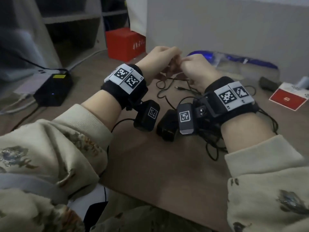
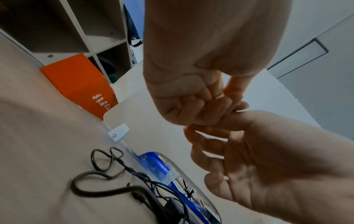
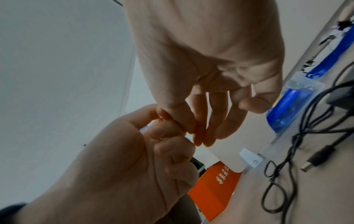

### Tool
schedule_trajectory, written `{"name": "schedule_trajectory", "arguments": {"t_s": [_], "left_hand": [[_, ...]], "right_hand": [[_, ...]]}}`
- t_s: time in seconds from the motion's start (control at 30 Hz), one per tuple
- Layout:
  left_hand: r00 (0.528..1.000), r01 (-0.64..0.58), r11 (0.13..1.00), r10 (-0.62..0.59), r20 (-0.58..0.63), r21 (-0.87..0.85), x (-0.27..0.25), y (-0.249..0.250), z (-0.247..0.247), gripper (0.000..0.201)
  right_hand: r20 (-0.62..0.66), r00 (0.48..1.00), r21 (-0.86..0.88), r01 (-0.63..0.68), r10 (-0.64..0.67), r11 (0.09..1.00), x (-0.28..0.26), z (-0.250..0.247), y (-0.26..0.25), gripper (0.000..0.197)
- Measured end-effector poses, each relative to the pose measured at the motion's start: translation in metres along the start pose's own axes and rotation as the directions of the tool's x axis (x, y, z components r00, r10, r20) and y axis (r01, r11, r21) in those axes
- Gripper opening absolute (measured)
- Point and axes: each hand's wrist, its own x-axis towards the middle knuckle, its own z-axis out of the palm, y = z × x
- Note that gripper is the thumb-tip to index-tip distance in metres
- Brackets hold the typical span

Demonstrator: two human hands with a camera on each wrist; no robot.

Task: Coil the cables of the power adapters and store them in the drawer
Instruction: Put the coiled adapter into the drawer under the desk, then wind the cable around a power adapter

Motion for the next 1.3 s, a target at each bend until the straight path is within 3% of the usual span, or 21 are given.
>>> {"name": "schedule_trajectory", "arguments": {"t_s": [0.17, 0.4, 0.57, 0.73, 0.97, 1.13, 1.3], "left_hand": [[0.998, 0.020, 1.000, -0.019, 0.061, -0.013, 0.017, 0.001, 0.017, 0.036], [0.990, 0.009, 0.995, 0.004, 0.140, -0.095, 0.023, -0.003, 0.032, 0.037], [0.985, 0.049, 0.987, -0.023, 0.172, -0.151, 0.015, -0.008, 0.039, 0.030], [0.975, 0.091, 0.991, -0.068, 0.214, -0.101, 0.008, -0.011, 0.039, 0.026], [0.964, 0.144, 0.990, -0.140, 0.226, 0.002, 0.005, -0.010, 0.041, 0.020], [0.959, 0.137, 0.984, -0.160, 0.233, 0.110, 0.005, -0.012, 0.044, 0.025], [0.946, 0.157, 0.968, -0.204, 0.253, 0.194, 0.003, -0.010, 0.047, 0.031]], "right_hand": [[-0.016, 0.998, 0.062, -0.056, 0.057, 0.997, 0.006, -0.012, 0.013, 0.033], [-0.109, 0.987, -0.087, -0.131, 0.121, 0.988, -0.012, -0.038, 0.020, 0.021], [-0.128, 0.971, -0.191, -0.224, 0.202, 0.956, -0.032, -0.044, 0.032, 0.026], [-0.057, 0.929, -0.412, -0.355, 0.365, 0.839, -0.040, -0.048, 0.043, 0.055], [0.004, 0.922, -0.459, -0.341, 0.386, 0.820, -0.031, -0.052, 0.057, 0.030], [0.108, 0.898, -0.494, -0.325, 0.428, 0.807, -0.035, -0.054, 0.060, 0.051], [0.048, 0.933, -0.442, -0.300, 0.356, 0.846, -0.038, -0.050, 0.059, 0.040]]}}
